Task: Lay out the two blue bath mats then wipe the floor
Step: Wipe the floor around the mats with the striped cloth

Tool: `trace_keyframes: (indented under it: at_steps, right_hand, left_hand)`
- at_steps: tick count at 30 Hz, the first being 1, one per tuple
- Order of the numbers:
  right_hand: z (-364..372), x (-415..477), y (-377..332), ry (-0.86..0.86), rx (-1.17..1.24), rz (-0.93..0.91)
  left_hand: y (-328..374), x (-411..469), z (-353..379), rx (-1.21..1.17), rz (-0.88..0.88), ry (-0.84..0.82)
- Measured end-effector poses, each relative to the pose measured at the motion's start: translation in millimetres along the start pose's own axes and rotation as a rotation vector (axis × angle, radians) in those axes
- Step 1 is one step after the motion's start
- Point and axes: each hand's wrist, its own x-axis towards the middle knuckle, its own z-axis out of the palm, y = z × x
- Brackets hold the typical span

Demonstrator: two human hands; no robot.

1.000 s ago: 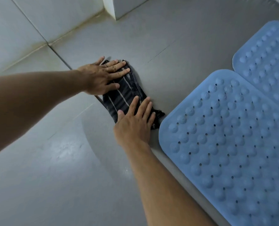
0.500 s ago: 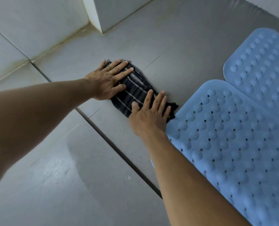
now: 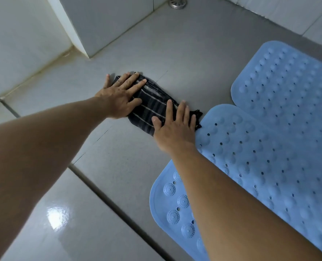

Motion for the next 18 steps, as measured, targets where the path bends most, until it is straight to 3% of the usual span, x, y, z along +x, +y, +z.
trace_keyframes:
  at_steps: [11, 18]
  right_hand:
    - [-36, 60, 39, -0.068, -0.009, 0.038]
    - [-34, 49, 24, 0.008, 0.098, 0.129]
  left_hand:
    - [29, 66, -22, 0.023, -0.028, -0.031]
    - [30, 65, -29, 0.039, -0.037, -0.061]
